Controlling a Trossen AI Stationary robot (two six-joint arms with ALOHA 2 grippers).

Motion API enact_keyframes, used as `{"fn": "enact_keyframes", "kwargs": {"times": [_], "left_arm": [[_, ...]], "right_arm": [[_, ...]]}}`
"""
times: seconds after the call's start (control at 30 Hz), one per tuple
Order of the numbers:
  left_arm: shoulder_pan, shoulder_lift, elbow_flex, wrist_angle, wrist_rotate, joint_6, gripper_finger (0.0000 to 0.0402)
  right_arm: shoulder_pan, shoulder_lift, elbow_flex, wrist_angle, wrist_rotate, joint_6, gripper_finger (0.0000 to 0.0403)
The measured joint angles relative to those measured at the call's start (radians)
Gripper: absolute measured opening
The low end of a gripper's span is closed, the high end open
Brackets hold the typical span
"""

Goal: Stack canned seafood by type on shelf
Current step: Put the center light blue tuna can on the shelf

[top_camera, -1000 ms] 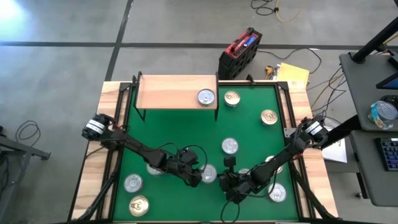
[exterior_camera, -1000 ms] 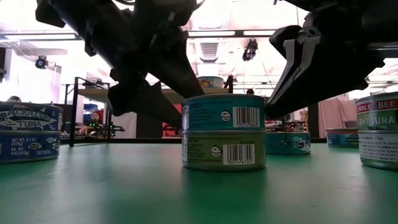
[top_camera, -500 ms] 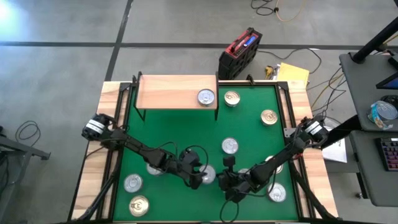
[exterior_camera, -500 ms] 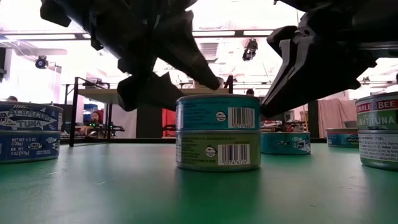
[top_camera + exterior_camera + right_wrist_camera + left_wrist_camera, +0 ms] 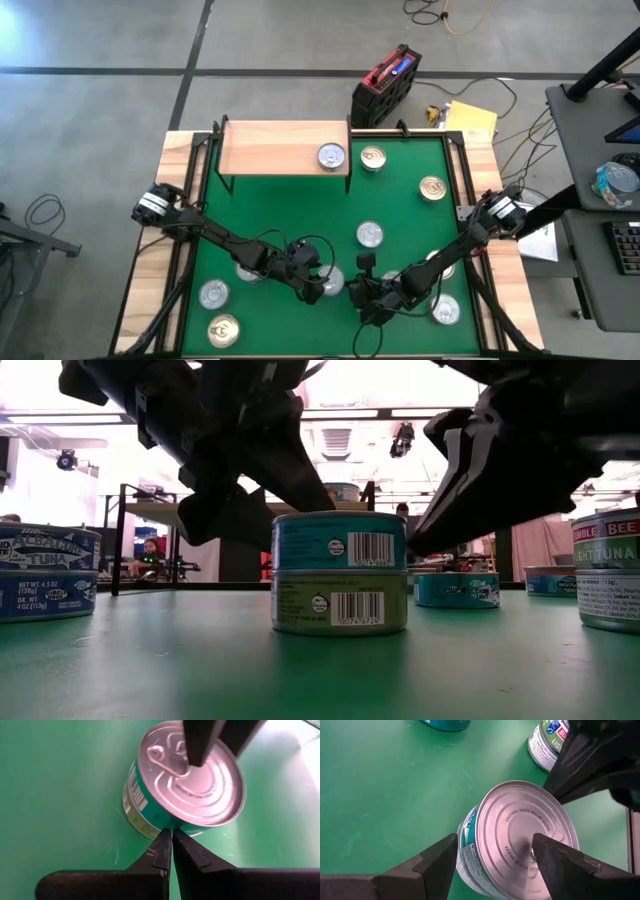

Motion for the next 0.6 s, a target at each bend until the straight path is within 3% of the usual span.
{"fn": "enact_keyframes", "kwargs": {"times": [0.6], "left_arm": [[-0.001, 0.006, 0.0, 0.112, -0.004, 0.045, 0.0243]], "right_arm": [[-0.006, 0.048, 0.0, 0.07, 0.038, 0.01, 0.0009]]}}
